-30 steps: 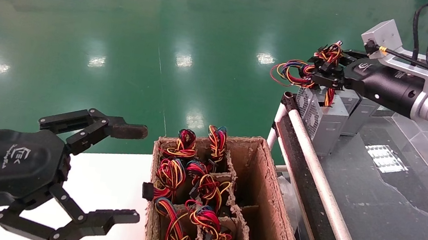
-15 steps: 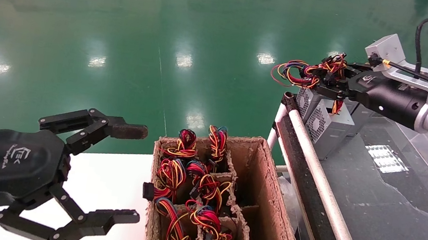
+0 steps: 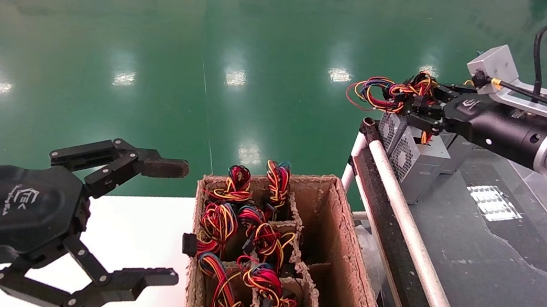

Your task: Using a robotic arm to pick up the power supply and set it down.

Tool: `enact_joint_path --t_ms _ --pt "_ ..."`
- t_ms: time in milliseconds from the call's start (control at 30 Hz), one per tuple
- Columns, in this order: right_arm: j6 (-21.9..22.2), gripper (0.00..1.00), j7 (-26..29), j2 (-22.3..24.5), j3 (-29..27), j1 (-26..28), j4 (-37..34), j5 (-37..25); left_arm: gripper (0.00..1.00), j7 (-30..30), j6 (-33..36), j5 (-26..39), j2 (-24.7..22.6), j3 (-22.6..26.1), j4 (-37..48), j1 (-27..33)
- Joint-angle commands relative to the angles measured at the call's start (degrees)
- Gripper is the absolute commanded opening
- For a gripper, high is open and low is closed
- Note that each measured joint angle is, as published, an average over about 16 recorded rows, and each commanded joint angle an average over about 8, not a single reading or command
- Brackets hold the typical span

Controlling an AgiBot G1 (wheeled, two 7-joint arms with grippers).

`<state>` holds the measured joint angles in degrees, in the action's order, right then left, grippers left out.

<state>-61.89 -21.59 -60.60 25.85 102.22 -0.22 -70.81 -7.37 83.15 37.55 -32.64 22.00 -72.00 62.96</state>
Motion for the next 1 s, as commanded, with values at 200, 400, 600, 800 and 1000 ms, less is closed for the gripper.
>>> enact_joint_path --t_ms 200,400,600,800,1000 --pt "-0.7 1.00 0.6 0.4 0.9 0.6 0.0 -1.3 1.00 0.0 0.0 0.0 0.0 0.0 0.0 0.0" --pt "-2.3 1.00 1.4 1.1 1.6 1.3 0.0 -2.3 1.00 0.0 0.0 0.0 0.0 0.0 0.0 0.0" --pt "-3.8 1.00 1.9 1.7 2.6 1.8 0.0 -3.8 1.00 0.0 0.0 0.0 0.0 0.0 0.0 0.0" --pt "-5.4 1.00 2.4 2.2 3.6 2.5 0.2 -5.2 1.00 0.0 0.0 0.0 0.0 0.0 0.0 0.0" --pt "-9.9 1.00 3.5 4.2 2.5 3.5 0.2 -3.5 1.00 0.0 0.0 0.0 0.0 0.0 0.0 0.0"
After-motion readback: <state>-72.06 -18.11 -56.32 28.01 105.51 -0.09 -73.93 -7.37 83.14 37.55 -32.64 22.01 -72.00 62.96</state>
